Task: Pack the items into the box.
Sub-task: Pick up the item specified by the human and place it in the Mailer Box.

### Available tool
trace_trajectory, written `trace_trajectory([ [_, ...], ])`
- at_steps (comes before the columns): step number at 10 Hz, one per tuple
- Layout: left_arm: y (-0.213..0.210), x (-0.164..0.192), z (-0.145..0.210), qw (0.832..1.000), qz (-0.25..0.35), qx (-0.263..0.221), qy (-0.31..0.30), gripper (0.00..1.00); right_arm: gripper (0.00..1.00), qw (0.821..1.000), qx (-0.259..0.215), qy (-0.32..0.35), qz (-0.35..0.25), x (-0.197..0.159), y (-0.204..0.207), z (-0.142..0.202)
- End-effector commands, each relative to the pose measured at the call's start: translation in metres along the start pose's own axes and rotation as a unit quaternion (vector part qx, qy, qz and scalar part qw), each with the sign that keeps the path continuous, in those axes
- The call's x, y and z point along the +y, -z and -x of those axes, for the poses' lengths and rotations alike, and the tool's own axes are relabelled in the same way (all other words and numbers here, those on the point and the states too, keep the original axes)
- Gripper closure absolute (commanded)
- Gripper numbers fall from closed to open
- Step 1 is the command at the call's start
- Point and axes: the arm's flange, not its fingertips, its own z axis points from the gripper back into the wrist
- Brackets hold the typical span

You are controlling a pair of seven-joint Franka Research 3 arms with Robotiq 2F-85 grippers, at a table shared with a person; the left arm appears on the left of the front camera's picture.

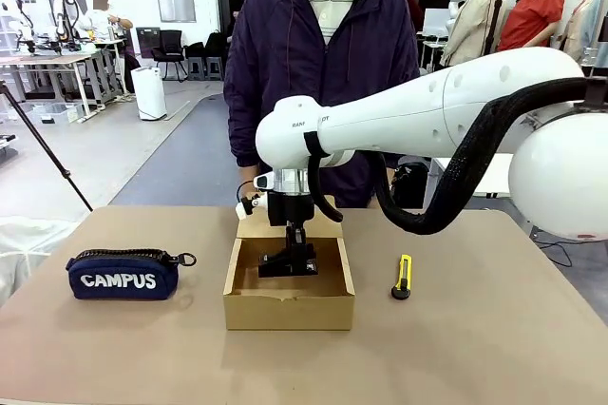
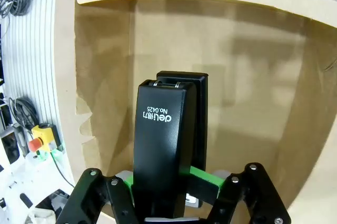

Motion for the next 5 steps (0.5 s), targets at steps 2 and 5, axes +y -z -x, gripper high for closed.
trace_trajectory([
  [2,-0.0025,-0.0017,0.0004,1.000,0.000,0.006,0.000,0.00,0.00,1.000,-0.005,0.018,-0.004,0.0052,-0.0088,0.0018],
  [5,-0.0025,-0.0017,0.0004,1.000,0.000,0.006,0.000,0.00,0.00,1.000,-0.006,0.019,-0.003,0.0042,-0.0079,0.0023],
])
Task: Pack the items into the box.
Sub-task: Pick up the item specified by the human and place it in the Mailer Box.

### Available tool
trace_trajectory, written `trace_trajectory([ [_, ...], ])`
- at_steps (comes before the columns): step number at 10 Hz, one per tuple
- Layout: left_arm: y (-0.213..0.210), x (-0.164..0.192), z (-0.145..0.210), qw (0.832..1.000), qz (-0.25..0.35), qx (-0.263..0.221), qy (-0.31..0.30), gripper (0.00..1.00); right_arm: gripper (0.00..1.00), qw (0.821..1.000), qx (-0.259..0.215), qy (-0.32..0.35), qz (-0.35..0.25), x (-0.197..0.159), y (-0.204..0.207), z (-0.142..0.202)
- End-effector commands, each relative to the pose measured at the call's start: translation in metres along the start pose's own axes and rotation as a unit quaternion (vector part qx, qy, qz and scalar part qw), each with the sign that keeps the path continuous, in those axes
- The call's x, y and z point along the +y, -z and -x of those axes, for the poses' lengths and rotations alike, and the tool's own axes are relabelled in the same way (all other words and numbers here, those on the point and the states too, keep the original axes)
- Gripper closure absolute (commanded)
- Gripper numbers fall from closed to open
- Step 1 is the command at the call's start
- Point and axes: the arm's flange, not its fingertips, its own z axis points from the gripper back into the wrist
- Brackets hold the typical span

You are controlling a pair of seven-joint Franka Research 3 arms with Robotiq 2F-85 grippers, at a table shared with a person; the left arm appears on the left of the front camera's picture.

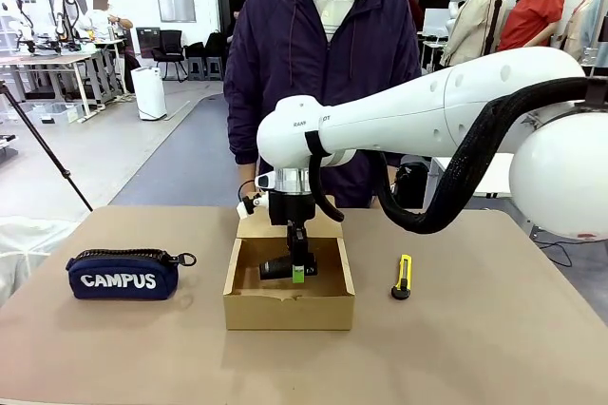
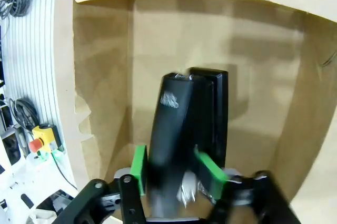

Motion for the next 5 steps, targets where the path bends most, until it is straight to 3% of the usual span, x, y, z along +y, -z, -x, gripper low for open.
trace_trajectory([
  [1,-0.0025,-0.0017,0.0004,1.000,0.000,0.006,0.000,0.00,0.00,1.000,-0.003,0.020,0.001,0.0046,-0.0066,0.0004],
  [5,-0.0025,-0.0017,0.0004,1.000,0.000,0.006,0.000,0.00,0.00,1.000,-0.015,0.019,-0.008,0.0028,-0.0071,0.0020],
])
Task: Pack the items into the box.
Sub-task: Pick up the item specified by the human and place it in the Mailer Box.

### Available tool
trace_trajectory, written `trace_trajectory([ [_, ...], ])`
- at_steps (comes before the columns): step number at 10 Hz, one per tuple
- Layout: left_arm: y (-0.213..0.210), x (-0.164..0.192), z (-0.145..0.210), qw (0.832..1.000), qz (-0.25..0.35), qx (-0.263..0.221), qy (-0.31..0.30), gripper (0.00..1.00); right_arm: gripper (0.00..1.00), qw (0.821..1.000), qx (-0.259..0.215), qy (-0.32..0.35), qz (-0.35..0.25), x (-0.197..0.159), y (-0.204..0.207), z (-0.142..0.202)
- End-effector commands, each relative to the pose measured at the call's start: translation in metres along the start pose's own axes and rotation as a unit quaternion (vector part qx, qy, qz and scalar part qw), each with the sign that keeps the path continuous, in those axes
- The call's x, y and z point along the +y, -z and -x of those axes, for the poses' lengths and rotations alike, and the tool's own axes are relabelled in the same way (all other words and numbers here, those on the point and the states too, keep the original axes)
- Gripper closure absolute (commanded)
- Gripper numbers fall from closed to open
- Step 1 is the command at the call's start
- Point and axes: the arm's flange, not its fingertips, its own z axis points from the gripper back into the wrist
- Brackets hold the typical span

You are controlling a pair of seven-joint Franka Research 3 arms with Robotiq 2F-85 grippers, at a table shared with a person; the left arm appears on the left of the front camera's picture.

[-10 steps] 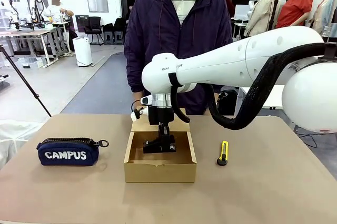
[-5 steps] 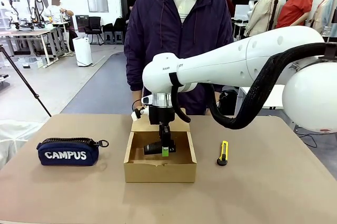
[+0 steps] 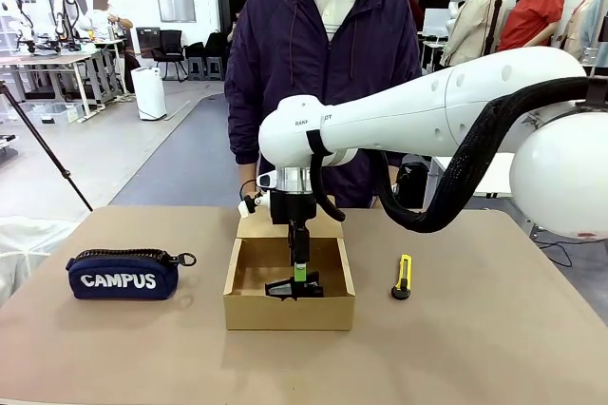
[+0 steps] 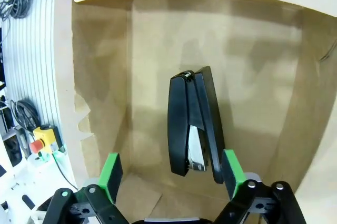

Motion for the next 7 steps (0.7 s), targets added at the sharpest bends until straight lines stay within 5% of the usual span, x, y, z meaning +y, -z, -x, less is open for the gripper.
trace_trajectory([
  [1,-0.002,-0.002,0.000,1.000,0.000,0.006,0.000,0.00,0.00,1.000,-0.018,0.016,-0.003,0.006,-0.011,0.002],
  [3,-0.002,-0.002,0.000,1.000,0.000,0.006,0.000,0.00,0.00,0.998,-0.042,0.037,0.007,0.018,-0.037,0.025],
  [5,-0.002,-0.002,0.000,1.000,0.000,0.006,0.000,0.00,0.00,0.993,-0.056,0.094,-0.051,0.054,-0.080,0.082],
  [6,-0.002,-0.002,0.000,1.000,0.000,0.006,0.000,0.00,0.00,0.980,-0.119,0.116,-0.111,0.082,-0.103,0.129],
  [7,-0.002,-0.002,0.000,1.000,0.000,0.006,0.000,0.00,0.00,0.949,-0.180,0.212,-0.152,0.115,-0.121,0.178],
])
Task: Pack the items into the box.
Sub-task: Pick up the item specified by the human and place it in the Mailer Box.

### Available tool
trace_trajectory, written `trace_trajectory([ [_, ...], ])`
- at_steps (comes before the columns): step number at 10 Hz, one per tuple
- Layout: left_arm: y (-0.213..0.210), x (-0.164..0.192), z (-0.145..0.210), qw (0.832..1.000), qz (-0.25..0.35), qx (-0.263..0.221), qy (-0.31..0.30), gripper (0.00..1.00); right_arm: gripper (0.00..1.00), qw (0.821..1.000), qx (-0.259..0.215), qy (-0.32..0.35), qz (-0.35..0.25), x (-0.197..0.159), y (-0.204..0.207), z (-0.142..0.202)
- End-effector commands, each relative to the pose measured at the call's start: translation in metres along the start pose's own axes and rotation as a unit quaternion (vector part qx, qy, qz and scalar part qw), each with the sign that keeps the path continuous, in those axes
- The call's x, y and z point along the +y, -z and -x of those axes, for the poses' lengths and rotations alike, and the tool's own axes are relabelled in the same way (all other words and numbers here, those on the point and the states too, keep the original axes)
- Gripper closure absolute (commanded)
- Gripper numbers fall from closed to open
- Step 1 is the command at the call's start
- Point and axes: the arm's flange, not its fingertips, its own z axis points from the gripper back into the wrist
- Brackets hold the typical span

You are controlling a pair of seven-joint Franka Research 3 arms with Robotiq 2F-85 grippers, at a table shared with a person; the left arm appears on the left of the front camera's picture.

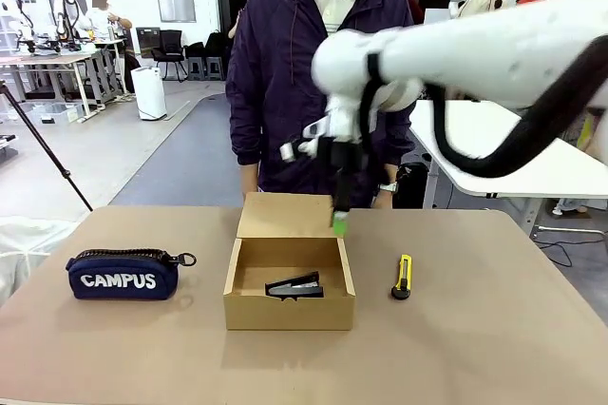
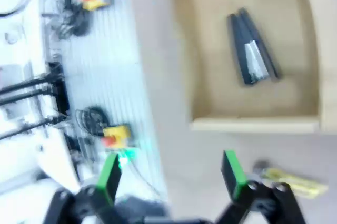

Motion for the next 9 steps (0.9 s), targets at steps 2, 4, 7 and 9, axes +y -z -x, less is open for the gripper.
trace_trajectory([
  [2,-0.002,-0.002,0.001,1.000,0.000,0.006,0.001,0.00,0.00,0.955,-0.210,0.192,-0.081,0.067,-0.019,0.138],
  [4,-0.002,-0.002,0.001,1.000,0.000,0.006,0.001,0.00,0.00,0.903,-0.317,0.230,-0.176,0.105,-0.010,0.208],
  [7,-0.002,-0.002,0.001,1.000,0.000,0.006,0.001,0.00,0.00,0.822,-0.444,0.281,-0.220,0.143,0.033,0.293],
  [9,-0.002,-0.002,0.001,1.000,0.000,0.006,0.001,0.00,0.00,0.784,-0.494,0.307,-0.218,0.140,0.052,0.339],
])
